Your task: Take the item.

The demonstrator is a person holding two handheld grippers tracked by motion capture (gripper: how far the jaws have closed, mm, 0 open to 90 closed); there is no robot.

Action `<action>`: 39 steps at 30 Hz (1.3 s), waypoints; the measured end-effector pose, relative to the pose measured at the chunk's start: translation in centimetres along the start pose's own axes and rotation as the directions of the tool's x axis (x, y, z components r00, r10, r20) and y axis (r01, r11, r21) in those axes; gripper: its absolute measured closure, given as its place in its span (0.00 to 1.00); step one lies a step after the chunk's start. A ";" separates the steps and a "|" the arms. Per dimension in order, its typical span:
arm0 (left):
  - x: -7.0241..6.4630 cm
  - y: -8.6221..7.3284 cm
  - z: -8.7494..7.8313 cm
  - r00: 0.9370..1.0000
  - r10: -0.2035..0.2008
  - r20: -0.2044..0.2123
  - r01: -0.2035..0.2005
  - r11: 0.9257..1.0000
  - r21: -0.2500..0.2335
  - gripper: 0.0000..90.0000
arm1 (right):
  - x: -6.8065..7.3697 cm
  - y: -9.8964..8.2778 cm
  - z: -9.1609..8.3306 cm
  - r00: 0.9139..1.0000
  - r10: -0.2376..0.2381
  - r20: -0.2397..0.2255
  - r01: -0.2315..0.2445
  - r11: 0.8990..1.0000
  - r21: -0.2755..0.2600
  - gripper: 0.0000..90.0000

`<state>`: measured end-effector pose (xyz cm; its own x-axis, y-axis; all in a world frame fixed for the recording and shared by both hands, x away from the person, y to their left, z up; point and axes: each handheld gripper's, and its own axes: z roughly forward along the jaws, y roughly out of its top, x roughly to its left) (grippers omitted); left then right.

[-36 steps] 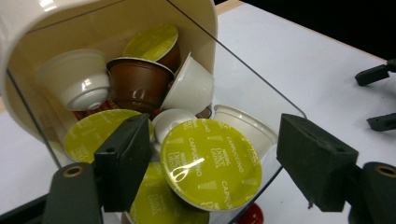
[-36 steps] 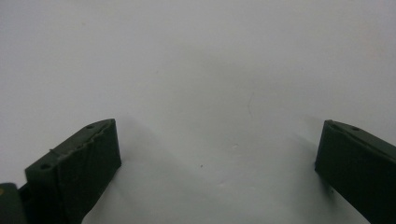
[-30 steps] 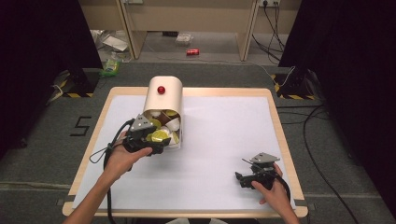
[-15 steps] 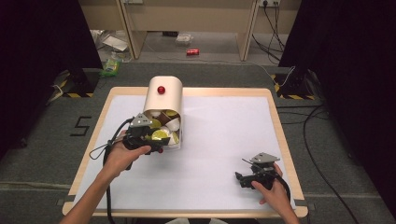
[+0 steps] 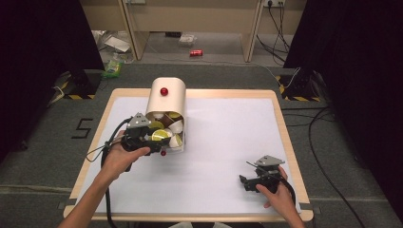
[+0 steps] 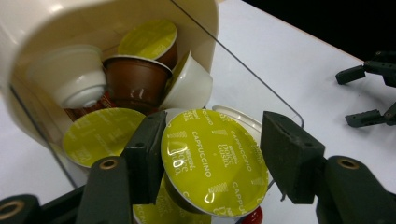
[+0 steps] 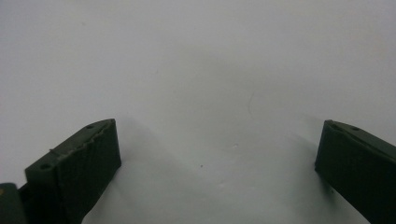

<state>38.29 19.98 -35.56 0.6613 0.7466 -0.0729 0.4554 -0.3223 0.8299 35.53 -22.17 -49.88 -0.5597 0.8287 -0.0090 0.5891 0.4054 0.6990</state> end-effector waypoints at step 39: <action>4.7 -3.0 -5.6 0.988 -0.086 -0.127 0.074 0.992 -0.098 0.47 | 0.0 0.0 0.0 1.000 0.002 0.000 -0.002 1.000 0.001 0.01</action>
<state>36.74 27.69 -35.30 0.5383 0.8396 -0.0733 0.4424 -0.2074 0.8725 35.51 -22.15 -49.87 -0.5585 0.8295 -0.0072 0.5909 0.4039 0.6983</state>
